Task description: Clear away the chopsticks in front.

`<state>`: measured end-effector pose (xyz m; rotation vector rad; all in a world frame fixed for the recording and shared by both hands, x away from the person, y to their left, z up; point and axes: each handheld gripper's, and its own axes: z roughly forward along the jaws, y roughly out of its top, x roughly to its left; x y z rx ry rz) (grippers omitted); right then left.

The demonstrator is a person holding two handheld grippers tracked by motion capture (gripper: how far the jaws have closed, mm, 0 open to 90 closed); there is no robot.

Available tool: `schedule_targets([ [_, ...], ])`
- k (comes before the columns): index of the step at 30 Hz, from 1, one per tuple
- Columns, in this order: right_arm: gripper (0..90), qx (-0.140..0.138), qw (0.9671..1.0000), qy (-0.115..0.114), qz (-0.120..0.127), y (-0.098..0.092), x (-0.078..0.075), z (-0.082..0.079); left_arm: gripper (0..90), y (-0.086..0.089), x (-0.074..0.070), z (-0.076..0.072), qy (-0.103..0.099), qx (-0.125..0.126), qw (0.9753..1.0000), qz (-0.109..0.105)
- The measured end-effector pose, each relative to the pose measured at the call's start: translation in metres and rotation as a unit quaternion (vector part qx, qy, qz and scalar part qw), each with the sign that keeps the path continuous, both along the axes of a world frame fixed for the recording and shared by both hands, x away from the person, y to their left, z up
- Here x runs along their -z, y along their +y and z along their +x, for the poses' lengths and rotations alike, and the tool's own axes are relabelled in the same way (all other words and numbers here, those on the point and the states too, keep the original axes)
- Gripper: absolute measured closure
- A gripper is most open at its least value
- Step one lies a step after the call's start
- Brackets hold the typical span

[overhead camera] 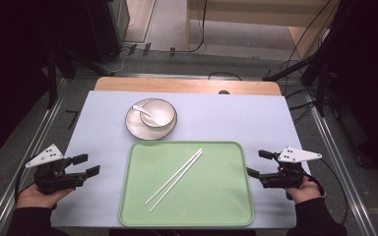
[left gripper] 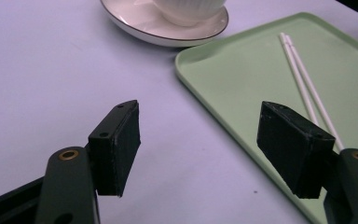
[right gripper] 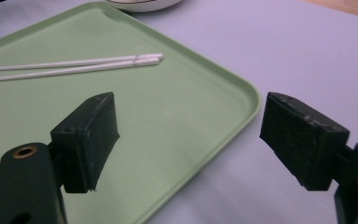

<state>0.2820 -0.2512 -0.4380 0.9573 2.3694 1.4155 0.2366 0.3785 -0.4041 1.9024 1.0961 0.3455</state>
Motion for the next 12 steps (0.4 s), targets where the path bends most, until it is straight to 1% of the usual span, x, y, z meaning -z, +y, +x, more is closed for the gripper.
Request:
schedule_targets([
  [2,19.6,0.002,1.0,-0.001,0.001,-0.0008,-0.0002,0.0,29.5,0.0042,0.0001,-0.0008,-0.005,-0.001,1.0,-0.003],
  [3,19.6,0.003,1.0,-0.001,0.002,-0.0011,-0.0001,0.0,29.1,0.0056,0.0006,-0.001,-0.01,-0.003,0.9999,-0.008],
  [6,19.6,0.004,1.0,0.0,0.001,-0.0016,-0.0001,-0.0001,28.9,0.0085,0.0007,-0.0016,-0.014,-0.007,0.9998,-0.007],
  [8,19.5,0.003,1.0,-0.001,0.001,-0.0015,-0.0001,-0.0002,28.3,0.01,0.0025,-0.0008,-0.011,-0.007,0.9999,-0.011],
  [12,19.6,0.002,1.0,-0.002,-0.001,-0.0012,-0.0001,0.0,26.7,0.0077,0.0052,0.0002,-0.01,-0.007,0.9999,-0.005],
])
